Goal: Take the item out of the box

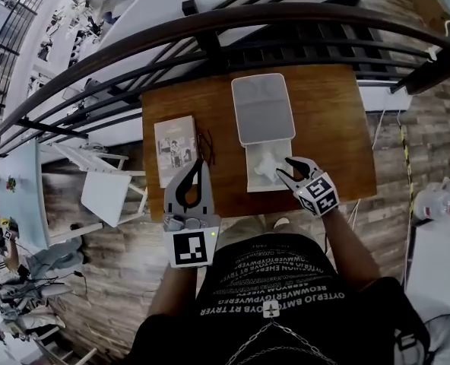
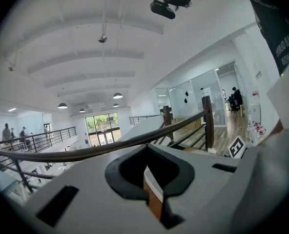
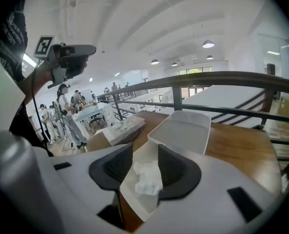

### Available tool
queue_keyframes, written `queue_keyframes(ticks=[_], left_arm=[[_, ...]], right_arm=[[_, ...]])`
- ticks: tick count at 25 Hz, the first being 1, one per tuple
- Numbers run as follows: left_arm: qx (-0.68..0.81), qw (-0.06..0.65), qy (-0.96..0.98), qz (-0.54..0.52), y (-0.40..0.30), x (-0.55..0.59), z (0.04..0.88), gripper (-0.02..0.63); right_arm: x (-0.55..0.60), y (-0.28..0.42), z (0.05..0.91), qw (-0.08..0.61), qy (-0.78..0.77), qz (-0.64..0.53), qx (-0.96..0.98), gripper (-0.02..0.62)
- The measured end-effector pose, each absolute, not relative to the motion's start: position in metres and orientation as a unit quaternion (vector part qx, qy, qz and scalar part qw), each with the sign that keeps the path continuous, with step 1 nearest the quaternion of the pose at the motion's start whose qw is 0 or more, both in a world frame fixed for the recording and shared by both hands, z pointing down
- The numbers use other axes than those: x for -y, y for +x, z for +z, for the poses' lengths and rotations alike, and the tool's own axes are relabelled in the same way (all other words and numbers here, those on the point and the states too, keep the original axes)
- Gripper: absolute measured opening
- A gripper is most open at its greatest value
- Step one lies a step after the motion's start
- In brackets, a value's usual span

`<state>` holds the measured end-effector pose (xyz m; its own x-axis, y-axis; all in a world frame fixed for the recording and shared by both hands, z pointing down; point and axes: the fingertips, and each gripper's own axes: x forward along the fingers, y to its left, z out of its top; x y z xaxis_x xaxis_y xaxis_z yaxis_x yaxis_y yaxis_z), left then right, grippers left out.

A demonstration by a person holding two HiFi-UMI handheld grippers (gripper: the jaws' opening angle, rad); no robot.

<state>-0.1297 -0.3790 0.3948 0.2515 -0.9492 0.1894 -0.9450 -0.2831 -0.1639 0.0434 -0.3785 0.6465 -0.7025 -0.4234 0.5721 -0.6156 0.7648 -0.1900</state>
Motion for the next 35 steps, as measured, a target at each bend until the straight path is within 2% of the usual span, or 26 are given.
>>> queue_keyframes(ticks=[13,26,35], left_arm=[[-0.588,-0.011,-0.797,-0.138,-0.148,0.426,0.409,0.006],[-0.583,-0.025,-0.800,-0.140,-0.165,0.439,0.419,0.006],[-0.573,-0.018,-0.808,-0.135,-0.162,0.438,0.415,0.006]], right_arm=[[0.387,0.017,0.729,0.363,0.239,0.201,0.878,0.170],[0.388,0.005,0.770,0.475,0.208,0.211,0.828,0.196],[0.385,0.007,0.785,0.536,0.201,0.183,0.799,0.155]])
